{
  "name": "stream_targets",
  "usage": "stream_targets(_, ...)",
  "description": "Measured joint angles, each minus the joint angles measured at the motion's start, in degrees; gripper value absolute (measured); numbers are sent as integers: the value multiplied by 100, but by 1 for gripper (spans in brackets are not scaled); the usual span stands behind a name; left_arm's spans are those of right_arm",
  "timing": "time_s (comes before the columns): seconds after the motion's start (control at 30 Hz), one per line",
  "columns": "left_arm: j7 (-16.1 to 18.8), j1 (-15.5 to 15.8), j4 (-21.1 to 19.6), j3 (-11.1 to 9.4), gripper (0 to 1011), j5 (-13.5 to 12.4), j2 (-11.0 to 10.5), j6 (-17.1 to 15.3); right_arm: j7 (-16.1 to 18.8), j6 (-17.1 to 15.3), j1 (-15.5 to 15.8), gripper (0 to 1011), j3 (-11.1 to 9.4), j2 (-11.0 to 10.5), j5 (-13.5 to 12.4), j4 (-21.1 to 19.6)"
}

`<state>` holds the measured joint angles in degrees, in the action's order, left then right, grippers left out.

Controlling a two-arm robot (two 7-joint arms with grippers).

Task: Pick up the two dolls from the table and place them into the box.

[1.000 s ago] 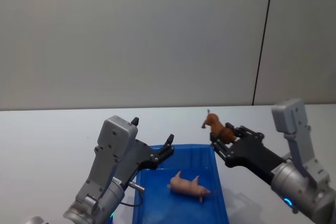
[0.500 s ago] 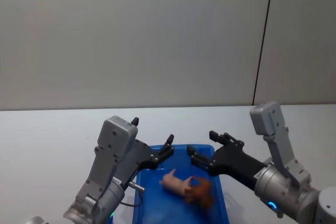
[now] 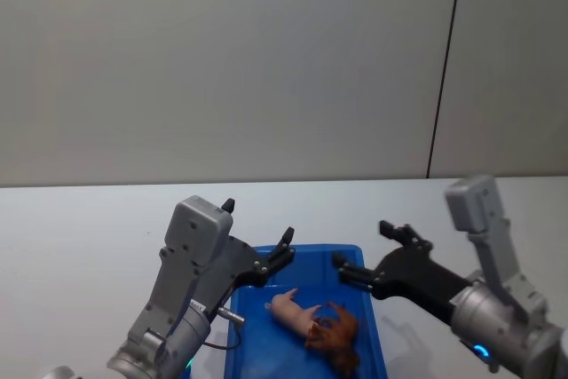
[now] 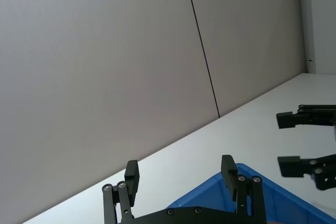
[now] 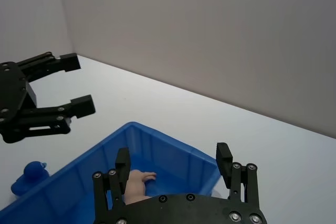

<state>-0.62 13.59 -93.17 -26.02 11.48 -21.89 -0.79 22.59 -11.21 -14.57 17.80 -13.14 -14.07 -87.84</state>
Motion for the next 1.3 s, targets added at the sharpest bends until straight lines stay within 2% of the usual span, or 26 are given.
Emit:
stream_targets(0.43, 0, 0, 0, 0, 1000, 0, 0, 0, -178, 139, 399, 1001, -277, -464, -233, -324)
stream_targets(0.87, 64, -68, -85, 26, 1001, -34, -61, -75, -246, 188, 581, 1001, -391, -666, -329, -455)
stream_targets(1.13, 308, -309, -372, 113, 1000, -14, -300, -344, -266, 201, 637, 1001, -426, -727, -358, -497)
stream_targets(1.3, 516, -530, -568, 177, 1001, 113, -492, -532, -273, 205, 653, 1001, -435, -747, -366, -512)
